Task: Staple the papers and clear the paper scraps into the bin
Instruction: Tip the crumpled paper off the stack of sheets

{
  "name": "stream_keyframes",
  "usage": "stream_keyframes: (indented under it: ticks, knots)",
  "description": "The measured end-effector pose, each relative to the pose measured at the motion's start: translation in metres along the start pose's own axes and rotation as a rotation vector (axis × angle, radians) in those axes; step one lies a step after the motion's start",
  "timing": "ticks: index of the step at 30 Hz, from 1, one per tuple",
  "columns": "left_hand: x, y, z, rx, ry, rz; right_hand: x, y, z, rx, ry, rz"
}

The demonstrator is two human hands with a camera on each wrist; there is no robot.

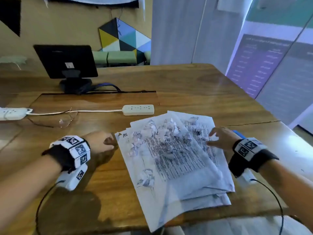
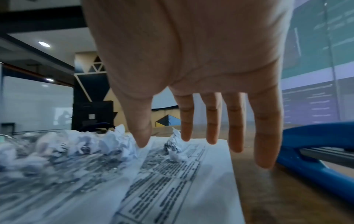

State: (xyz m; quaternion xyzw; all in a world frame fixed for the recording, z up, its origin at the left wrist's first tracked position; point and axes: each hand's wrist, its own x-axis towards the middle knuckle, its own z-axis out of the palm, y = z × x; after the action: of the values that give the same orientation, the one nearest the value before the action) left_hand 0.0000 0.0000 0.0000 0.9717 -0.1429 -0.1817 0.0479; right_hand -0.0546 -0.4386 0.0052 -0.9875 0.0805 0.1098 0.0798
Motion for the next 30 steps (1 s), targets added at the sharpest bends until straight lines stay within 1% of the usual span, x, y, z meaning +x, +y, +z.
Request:
stream_keyframes:
  ticks: [2,4,7,12,15,18,20,24,25,27,30]
  knots:
    - [0.003,0.004,0.002,-0.01,0.015,-0.044,-0.002,-0.004,-0.003,0.005,-0.023,0.085]
    - [-0.001,0.013,0.001,-0.009,-0.011,-0.061,-0.005,-0.01,-0.008,-0.014,-0.081,0.151]
    - [-0.003,0.022,0.008,0.001,-0.031,-0.015,-0.009,-0.021,-0.001,-0.118,-0.19,0.179]
    - [-0.01,0.045,0.016,0.148,-0.04,-0.029,-0.02,-0.04,0.01,-0.154,-0.191,0.205]
    - [-0.012,0.057,0.016,0.173,-0.061,-0.055,-0.02,-0.05,0.014,-0.207,-0.174,0.188]
    - [-0.004,0.06,0.015,0.12,-0.057,-0.079,-0.014,-0.059,0.018,-0.218,-0.193,0.118]
    - [0.001,0.061,0.016,0.062,-0.052,-0.08,-0.01,-0.064,0.017,-0.17,-0.197,0.094]
    - [0.0,0.072,0.009,-0.066,-0.029,-0.077,-0.006,-0.07,0.01,-0.045,-0.188,0.098]
    - [-0.002,0.074,0.008,-0.107,-0.008,-0.054,-0.006,-0.069,0.009,-0.024,-0.18,0.111]
    - [0.001,0.074,0.007,-0.2,0.013,-0.042,-0.007,-0.069,0.01,-0.008,-0.153,0.131]
    - [0.005,0.079,0.01,-0.329,0.0,-0.058,-0.008,-0.071,0.012,0.01,-0.138,0.133]
